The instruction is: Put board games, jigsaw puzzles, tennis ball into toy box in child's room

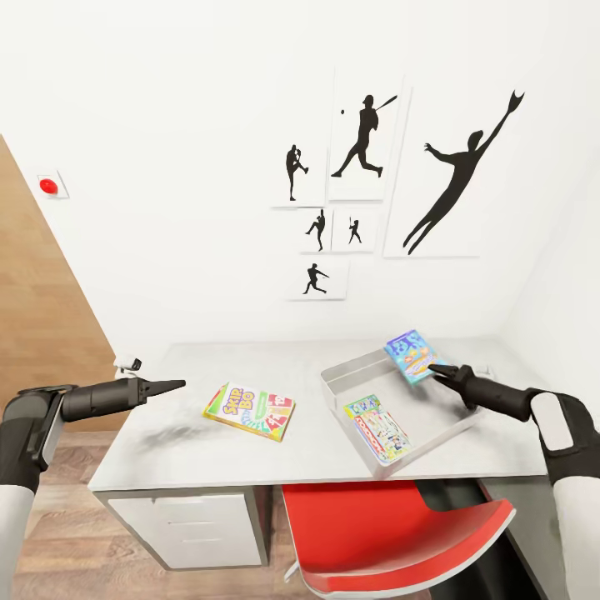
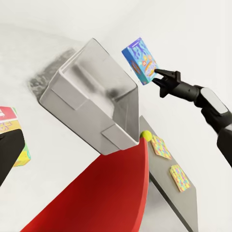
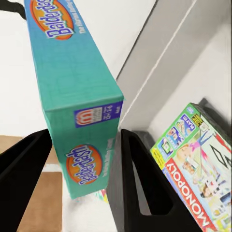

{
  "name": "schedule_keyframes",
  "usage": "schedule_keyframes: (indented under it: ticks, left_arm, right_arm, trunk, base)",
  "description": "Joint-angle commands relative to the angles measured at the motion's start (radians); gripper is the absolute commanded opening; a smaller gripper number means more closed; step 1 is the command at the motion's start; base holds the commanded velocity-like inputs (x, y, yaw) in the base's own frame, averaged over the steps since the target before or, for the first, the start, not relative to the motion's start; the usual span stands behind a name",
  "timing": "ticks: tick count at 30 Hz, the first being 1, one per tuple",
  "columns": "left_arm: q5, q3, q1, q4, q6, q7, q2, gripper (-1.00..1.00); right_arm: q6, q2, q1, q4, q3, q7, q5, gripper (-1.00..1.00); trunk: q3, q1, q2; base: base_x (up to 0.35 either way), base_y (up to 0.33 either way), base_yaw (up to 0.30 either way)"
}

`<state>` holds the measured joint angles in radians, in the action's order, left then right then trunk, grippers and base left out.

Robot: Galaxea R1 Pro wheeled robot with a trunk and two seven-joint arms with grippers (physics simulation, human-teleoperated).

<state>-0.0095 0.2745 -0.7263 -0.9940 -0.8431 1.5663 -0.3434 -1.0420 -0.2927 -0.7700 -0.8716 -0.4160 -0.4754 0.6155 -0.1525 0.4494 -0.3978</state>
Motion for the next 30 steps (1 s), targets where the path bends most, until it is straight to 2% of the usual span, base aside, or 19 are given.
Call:
schedule_keyframes:
  ticks: [1, 4, 11, 16, 23, 30]
  left_arm:
    - [-0.001, 0.0, -0.001, 0.0, -0.011, 0.004, 0.0, 1.0]
    - [-0.001, 0.0, -0.001, 0.0, -0.011, 0.004, 0.0, 1.0]
    - [-0.001, 0.0, -0.001, 0.0, -0.011, 0.004, 0.0, 1.0]
    - [-0.001, 0.0, -0.001, 0.0, -0.011, 0.004, 0.0, 1.0]
    - [-0.001, 0.0, -0.001, 0.0, -0.011, 0.004, -0.001, 1.0]
    - [-0.001, 0.0, -0.001, 0.0, -0.011, 0.004, -0.001, 1.0]
  right_arm:
    - [-0.005, -0.012, -0.007, 0.017, 0.014, -0.006, -0.005, -1.0]
    - [-0.005, -0.039, -0.012, 0.047, 0.035, -0.001, -0.005, -1.0]
    - [-0.005, -0.086, -0.016, 0.071, 0.049, 0.001, -0.005, -1.0]
    - [-0.005, -0.091, -0.018, 0.072, 0.071, 0.029, -0.006, -1.0]
    - [-0.005, -0.091, -0.044, 0.074, 0.131, 0.131, -0.006, -1.0]
    - [-0.005, -0.091, -0.051, 0.079, 0.178, 0.17, -0.006, -1.0]
  trunk:
    - [-0.002, 0.001, -0.002]
    - [-0.002, 0.001, -0.002]
    - [-0.002, 0.001, -0.002]
    - [-0.002, 0.001, -0.002]
    - [-0.002, 0.001, -0.002]
    - [-0.002, 0.001, -0.002]
  base:
    - [0.0, 0.0, 0.0]
    - [0.0, 0.0, 0.0]
    - [0.0, 0.0, 0.0]
    - [0.0, 0.0, 0.0]
    - [0.0, 0.0, 0.0]
    - [0.0, 0.0, 0.0]
